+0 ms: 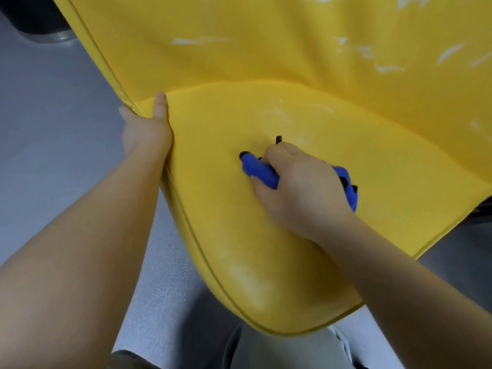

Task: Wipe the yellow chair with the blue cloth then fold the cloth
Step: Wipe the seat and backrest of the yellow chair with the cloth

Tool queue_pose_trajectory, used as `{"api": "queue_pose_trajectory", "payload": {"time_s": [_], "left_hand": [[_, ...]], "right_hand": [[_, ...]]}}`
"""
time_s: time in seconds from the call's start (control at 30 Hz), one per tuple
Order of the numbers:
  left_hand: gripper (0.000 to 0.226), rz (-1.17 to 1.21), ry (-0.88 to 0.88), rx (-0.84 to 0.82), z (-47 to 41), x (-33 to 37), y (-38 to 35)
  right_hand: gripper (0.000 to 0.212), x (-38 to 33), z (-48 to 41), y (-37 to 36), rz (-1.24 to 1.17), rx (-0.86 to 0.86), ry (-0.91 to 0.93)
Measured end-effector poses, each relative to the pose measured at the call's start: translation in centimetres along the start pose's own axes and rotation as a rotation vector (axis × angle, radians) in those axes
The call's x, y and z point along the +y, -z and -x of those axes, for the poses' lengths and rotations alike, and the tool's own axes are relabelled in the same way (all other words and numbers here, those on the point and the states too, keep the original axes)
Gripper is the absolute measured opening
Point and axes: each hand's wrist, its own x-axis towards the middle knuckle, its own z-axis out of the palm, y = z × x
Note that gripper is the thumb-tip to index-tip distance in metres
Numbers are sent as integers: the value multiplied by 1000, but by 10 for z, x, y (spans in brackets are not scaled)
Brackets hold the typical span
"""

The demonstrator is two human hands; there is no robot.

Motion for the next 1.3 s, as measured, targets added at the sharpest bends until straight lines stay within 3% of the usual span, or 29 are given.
{"api": "queue_pose_trajectory", "payload": {"time_s": [0.17, 0.33, 0.43, 0.53, 0.63, 0.83, 0.97, 1.03, 1.17, 1.3], "left_hand": [[96, -48, 47, -71, -7, 18, 6], [97, -129, 26, -116, 84, 2, 11], [96, -270, -114, 1, 126, -19, -2], [92, -342, -135, 95, 125, -22, -8], [93, -333, -166, 72, 122, -28, -8], [102, -42, -7, -230, 102, -26, 9], [101, -26, -39, -156, 107, -30, 10], [100, 13, -51, -133, 110, -33, 8], [96, 73, -86, -118, 109, -38, 7], [94, 80, -101, -120, 107, -39, 7]], "right_hand": [[17, -9, -5, -18, 31, 55, -23], [17, -10, -1, -23, 68, 168, -30], [19, -13, -1, -21, 108, 197, -32], [18, -14, 0, -20, 202, 199, 0], [18, -13, 0, -13, 222, 125, 64], [13, -38, 49, 16, 173, -209, 241], [14, -60, 91, 13, 94, -419, 358], [10, -65, 86, 7, 98, -435, 422], [13, -75, 50, -5, 101, -320, 356], [17, -75, 79, -5, 124, -361, 409]]}}
